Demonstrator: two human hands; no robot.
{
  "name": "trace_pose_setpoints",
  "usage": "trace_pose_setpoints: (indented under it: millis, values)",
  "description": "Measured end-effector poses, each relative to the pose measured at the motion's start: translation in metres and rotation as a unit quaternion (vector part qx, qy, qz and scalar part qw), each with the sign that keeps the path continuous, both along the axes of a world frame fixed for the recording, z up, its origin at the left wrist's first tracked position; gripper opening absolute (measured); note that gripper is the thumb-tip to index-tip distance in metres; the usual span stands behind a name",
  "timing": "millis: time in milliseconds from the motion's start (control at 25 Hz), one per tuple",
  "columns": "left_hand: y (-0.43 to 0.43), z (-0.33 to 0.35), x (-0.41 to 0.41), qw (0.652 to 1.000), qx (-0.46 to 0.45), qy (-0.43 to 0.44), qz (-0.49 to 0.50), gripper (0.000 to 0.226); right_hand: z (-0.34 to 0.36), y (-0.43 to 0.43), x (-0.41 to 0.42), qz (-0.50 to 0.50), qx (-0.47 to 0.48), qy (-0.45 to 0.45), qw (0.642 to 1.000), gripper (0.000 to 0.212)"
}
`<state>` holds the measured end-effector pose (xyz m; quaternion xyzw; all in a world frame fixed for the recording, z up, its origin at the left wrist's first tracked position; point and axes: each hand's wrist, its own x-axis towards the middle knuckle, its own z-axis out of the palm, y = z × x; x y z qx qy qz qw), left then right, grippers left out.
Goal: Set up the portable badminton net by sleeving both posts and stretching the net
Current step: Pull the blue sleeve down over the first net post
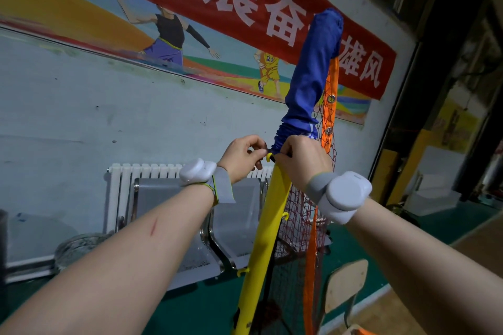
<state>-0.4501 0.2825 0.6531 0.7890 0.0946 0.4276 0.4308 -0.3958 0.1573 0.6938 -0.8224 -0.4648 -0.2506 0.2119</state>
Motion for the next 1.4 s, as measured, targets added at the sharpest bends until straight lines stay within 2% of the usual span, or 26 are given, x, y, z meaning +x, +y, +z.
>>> trace_pose_setpoints:
  millis: [240,480,640,800,1000,1320,1400]
  values:
    - [0.0,-0.01,-0.007,1.0,0.011,-0.017,-0.004,0.013,-0.006,-0.003,-0.004,0.062,0.088,0.045,0.993,0.015]
    - [-0.011,-0.018,-0.004,0.997,-0.043,-0.048,-0.033,0.016,-0.014,-0.006,-0.004,0.121,0.118,0.085,0.982,0.014]
    - [-0.014,-0.021,-0.002,0.995,-0.057,-0.065,-0.039,0.016,-0.015,-0.009,-0.005,0.122,0.094,0.064,0.986,0.017]
    - [-0.015,-0.024,0.001,0.995,-0.061,-0.08,-0.011,0.029,-0.015,-0.009,-0.002,0.094,0.045,-0.031,0.994,0.019]
    - [-0.008,-0.026,0.001,0.989,-0.088,-0.115,-0.018,0.031,-0.015,-0.001,-0.001,0.117,0.123,0.047,0.984,0.013]
    - [-0.016,-0.033,0.003,0.992,-0.071,-0.105,-0.023,0.024,-0.011,-0.013,0.012,0.153,0.051,-0.042,0.986,0.015]
    - [-0.018,-0.03,0.001,0.989,-0.103,-0.101,-0.026,0.02,-0.012,-0.011,0.012,0.15,0.053,-0.053,0.986,0.015]
